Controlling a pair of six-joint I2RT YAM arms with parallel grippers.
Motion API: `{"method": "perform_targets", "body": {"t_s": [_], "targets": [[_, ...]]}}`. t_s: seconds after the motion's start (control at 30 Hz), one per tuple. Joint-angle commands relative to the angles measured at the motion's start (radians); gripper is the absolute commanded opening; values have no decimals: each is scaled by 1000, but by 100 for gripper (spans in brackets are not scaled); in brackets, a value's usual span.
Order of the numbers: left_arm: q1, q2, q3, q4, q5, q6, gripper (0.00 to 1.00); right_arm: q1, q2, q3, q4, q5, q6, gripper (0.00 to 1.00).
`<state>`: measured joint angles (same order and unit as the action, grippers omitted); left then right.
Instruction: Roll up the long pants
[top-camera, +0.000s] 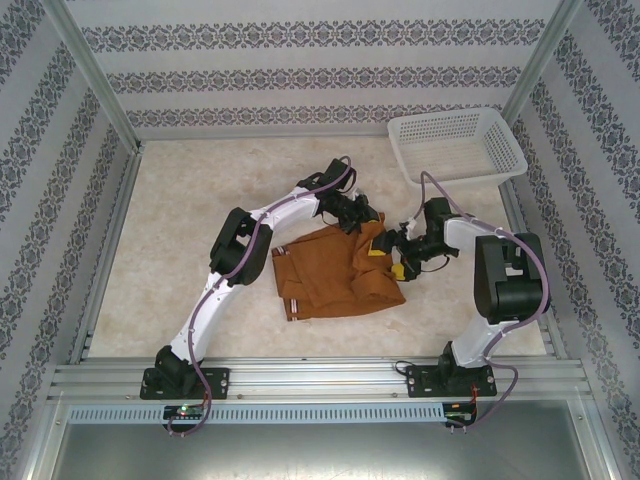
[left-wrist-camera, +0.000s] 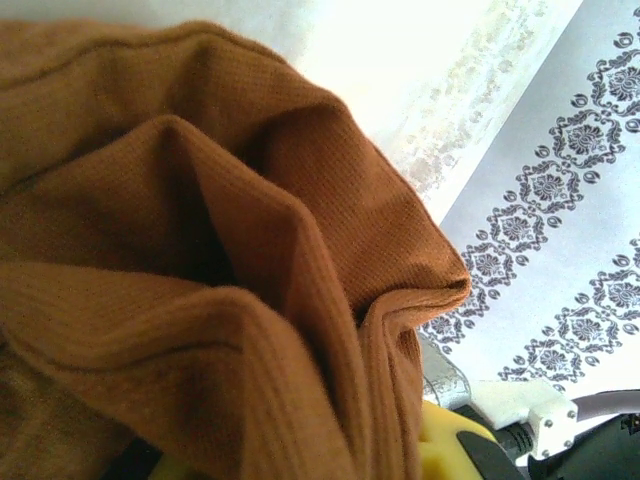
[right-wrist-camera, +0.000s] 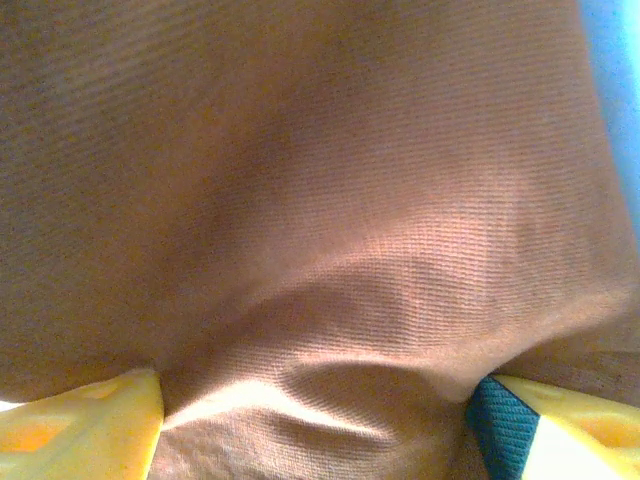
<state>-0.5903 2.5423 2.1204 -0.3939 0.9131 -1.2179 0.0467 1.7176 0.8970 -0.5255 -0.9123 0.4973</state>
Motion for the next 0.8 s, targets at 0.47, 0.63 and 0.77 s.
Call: {"method": "perform_targets", "body": {"t_s": [0.47,0.63,0.77], "targets": [[7,-49,-25,-2,-106,7,0,168,-89,6,116,99,144,85],[6,-57,-28,-3,-107,7,0,275,-14,15,108,234,130,53],[9,-66,-37,-7,-110,12,0,319,24,49,14,369,83,13]]}}
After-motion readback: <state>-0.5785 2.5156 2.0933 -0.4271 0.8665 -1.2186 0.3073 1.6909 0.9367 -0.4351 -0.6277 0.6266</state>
